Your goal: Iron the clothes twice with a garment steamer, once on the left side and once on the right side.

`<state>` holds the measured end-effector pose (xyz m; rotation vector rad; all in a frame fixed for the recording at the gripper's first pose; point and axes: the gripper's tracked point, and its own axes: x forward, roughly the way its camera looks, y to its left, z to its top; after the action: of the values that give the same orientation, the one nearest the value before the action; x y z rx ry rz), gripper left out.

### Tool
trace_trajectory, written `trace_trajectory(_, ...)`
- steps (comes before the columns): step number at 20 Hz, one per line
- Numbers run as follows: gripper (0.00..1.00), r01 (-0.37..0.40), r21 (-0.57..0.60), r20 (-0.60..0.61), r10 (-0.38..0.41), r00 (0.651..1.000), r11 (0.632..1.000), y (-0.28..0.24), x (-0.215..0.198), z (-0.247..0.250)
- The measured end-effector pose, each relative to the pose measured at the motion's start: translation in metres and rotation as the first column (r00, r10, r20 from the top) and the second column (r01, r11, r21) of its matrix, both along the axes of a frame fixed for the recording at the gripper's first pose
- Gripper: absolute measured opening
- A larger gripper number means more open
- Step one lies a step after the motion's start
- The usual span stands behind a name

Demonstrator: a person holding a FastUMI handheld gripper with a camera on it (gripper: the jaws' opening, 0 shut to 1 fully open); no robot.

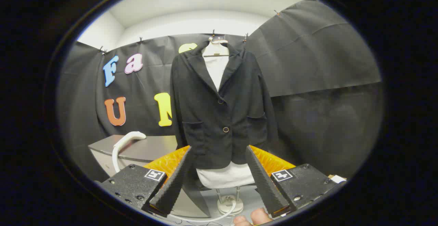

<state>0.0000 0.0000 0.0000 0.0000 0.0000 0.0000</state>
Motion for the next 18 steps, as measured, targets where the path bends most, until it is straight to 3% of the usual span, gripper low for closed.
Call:
trace_trajectory(6, 0.98, -0.073, -0.076, 0.015, 0.075, 0.997, 0.994, 0.002, 0.005, 0.022)
trace_trajectory(18, 0.98, -0.191, -0.068, -0.040, 0.188, 0.981, 0.979, 0.022, 0.009, 0.016)
